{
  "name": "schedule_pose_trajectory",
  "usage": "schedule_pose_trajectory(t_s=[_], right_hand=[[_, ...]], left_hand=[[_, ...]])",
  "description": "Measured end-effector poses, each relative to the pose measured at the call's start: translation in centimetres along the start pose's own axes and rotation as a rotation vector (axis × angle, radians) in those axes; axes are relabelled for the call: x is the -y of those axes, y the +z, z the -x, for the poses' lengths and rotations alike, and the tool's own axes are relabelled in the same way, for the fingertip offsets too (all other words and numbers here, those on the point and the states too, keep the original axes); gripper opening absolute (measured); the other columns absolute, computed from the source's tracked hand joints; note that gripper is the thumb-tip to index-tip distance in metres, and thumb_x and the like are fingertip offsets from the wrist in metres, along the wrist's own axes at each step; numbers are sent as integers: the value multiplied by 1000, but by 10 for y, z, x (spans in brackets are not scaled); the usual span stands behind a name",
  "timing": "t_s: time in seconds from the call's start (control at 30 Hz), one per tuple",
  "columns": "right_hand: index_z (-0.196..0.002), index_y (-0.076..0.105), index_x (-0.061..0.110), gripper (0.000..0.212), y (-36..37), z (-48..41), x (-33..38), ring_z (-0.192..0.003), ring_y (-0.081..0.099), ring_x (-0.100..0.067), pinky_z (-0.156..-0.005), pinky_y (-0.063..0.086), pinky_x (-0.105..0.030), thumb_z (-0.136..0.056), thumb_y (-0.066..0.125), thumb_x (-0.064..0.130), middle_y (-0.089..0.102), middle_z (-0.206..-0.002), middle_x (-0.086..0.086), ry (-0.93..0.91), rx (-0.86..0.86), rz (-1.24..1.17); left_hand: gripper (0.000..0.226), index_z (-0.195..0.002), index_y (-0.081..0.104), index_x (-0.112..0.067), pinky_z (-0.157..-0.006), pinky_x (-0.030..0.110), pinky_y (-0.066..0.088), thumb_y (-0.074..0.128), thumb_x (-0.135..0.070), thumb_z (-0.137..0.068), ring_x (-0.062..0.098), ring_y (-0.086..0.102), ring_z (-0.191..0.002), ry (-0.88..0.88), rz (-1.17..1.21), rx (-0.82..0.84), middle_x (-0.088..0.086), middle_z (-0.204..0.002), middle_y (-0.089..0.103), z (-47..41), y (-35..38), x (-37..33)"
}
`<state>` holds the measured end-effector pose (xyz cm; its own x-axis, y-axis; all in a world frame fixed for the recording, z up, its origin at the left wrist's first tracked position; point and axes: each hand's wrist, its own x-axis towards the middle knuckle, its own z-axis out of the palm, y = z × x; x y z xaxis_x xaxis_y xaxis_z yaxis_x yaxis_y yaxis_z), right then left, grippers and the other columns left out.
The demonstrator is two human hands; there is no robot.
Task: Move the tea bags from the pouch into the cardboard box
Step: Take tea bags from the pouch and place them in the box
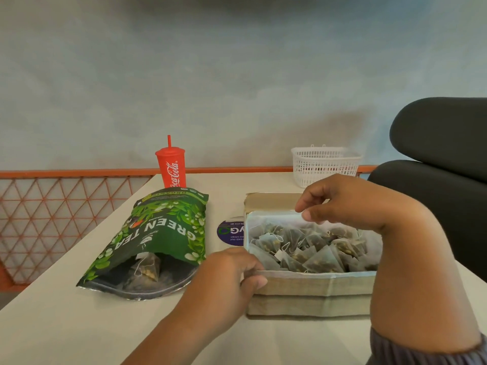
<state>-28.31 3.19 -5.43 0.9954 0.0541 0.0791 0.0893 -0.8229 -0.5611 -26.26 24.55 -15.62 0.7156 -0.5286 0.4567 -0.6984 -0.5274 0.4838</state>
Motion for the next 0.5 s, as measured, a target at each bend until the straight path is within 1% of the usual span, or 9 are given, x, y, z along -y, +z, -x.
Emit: schedule_pose_trajectory(t_s=[0.07, 0.1, 0.17, 0.23, 0.33, 0.37, 0.43, 0.47, 0.5], right_hand=[[-85, 68, 30, 7, -3, 1, -9, -72, 60, -8, -74, 46, -27, -82, 68, 23, 69, -76, 4, 29, -10, 10], [-85, 68, 30, 6, -3, 0, -12, -73, 61, -9, -74, 46, -28, -82, 68, 24, 68, -75, 5, 41, -13, 5], [-91, 66, 31, 9, -2, -2, -14, -81, 61, -12, -74, 44, -26, -82, 67, 27, 66, -82, 6, 62, -16, -24], [-109, 60, 32, 26, 3, -7, -10, -96, 58, -14, -77, 41, -24, -83, 65, 33, 62, -104, 7, 76, -24, -5], [-135, 40, 36, 55, 16, -17, 4, -123, 43, -17, -92, 32, -29, -85, 61, 42, 40, -142, 7, 52, -74, 23], [-139, 35, 36, 61, 21, -21, 11, -130, 36, -17, -97, 30, -30, -85, 61, 43, 32, -147, 8, 31, -78, 8], [-142, 29, 36, 67, 34, -28, 25, -135, 31, -16, -100, 28, -30, -84, 60, 44, 24, -151, 8, -18, -44, 12], [-143, 26, 37, 68, 41, -31, 31, -136, 29, -16, -104, 27, -31, -84, 60, 45, 20, -153, 8, -40, -16, 44], [-144, 24, 37, 70, 47, -35, 36, -138, 25, -18, -108, 26, -34, -84, 59, 47, 16, -154, 7, -56, 12, 80]], left_hand=[[6, -77, 65, -27, -73, 23, 43, 65, -28, -83, 1, 53, -80, 14, 17, 9, -16, -80, 59, -4, 7, -4], [2, -83, 67, -29, -77, 21, 43, 64, -29, -83, -1, 53, -85, 23, 27, 8, -19, -87, 59, -6, 8, -6], [21, -105, 66, -33, -86, 14, 39, 64, -31, -84, -7, 49, -98, 15, 33, -31, -27, -105, 52, -8, 6, -8], [32, -114, 61, -33, -93, 11, 33, 66, -29, -82, -7, 43, -108, -30, -6, -123, -28, -116, 43, -9, -10, -5], [39, -110, 61, -29, -104, 28, 30, 68, -15, -75, 10, 35, -123, -154, -237, -232, -16, -130, 40, -1, -48, 22], [48, -115, 58, -28, -106, 37, 29, 66, -15, -70, 17, 31, -128, -215, -367, -226, -8, -136, 38, 5, -61, 34], [72, -135, 38, -31, -108, 46, 26, 62, -17, -69, 23, 21, -133, -401, -593, -93, -1, -145, 27, 16, -82, 56], [80, -141, 26, -33, -107, 44, 28, 62, -16, -72, 23, 20, -134, -474, -642, -34, -2, -148, 21, 20, -88, 63], [83, -143, 20, -34, -102, 40, 35, 60, -12, -75, 23, 25, -131, -509, -639, -20, -3, -148, 21, 23, -92, 71]])
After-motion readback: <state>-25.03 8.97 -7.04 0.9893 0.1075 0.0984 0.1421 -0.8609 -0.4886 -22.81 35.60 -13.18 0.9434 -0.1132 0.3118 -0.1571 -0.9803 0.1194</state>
